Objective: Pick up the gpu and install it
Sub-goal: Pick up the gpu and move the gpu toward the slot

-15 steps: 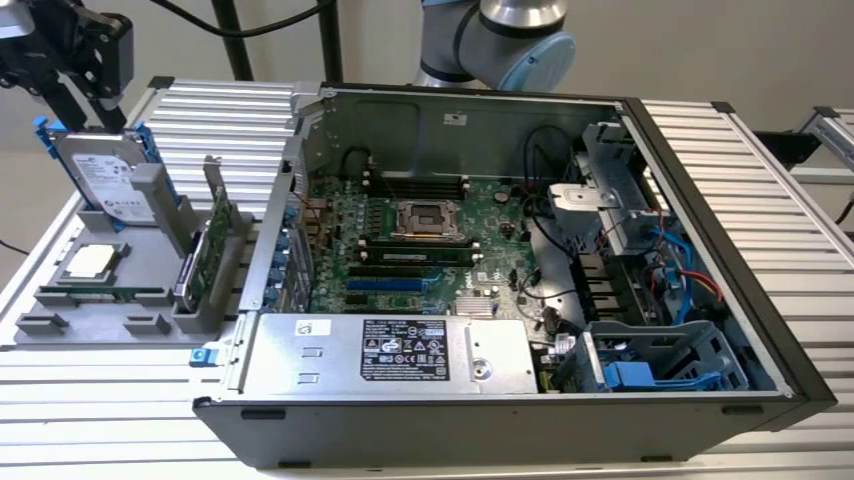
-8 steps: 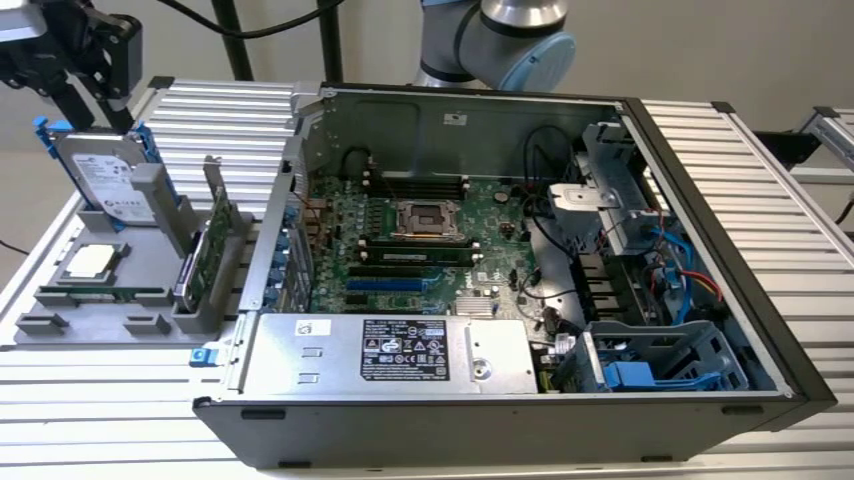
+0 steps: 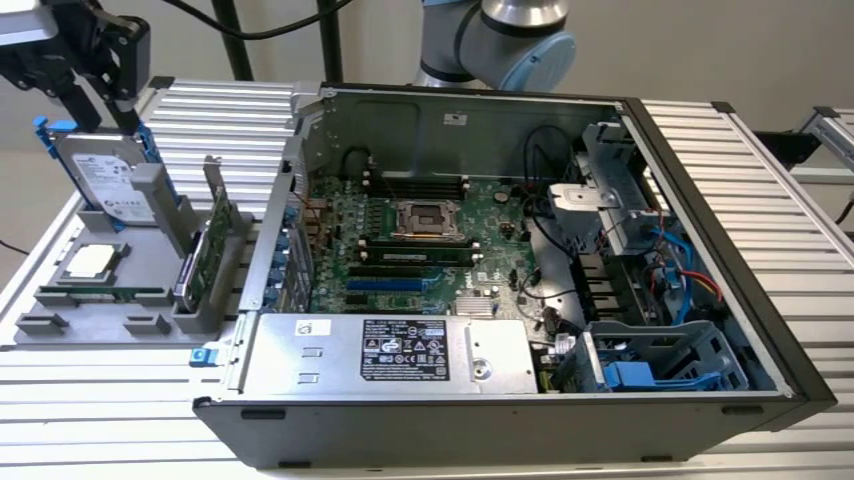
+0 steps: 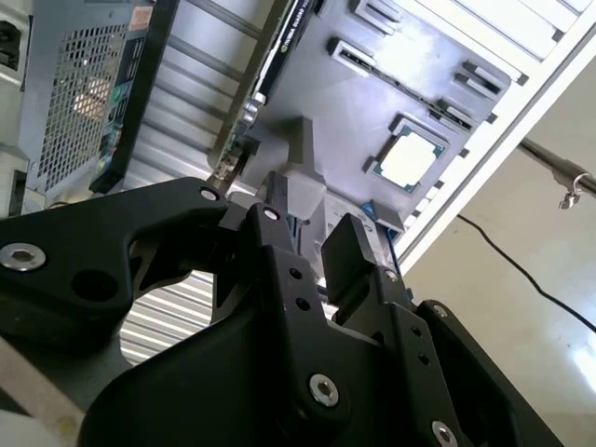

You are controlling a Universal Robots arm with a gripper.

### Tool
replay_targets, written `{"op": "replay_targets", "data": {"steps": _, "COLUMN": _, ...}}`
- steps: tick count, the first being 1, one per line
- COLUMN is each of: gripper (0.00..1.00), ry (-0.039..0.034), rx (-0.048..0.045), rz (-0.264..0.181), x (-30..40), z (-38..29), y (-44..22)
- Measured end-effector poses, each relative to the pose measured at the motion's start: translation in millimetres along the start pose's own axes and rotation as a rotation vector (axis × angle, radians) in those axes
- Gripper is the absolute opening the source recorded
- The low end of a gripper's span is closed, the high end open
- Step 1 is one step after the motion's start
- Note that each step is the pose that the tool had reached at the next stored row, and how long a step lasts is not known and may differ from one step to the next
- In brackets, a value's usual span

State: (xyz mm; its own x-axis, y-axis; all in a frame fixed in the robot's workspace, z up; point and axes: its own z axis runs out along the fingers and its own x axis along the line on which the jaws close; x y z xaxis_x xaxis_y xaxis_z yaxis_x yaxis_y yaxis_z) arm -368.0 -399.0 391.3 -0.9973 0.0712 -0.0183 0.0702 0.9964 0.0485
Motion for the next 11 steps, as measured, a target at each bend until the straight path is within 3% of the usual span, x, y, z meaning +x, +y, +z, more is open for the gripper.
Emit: {"op": "replay_targets", "data": {"steps": 11, "gripper": 1.0, "ry": 0.0004, "rx": 0.0, "rz": 0.0, "x": -4.8, "z": 0.8, "y": 0.3}}
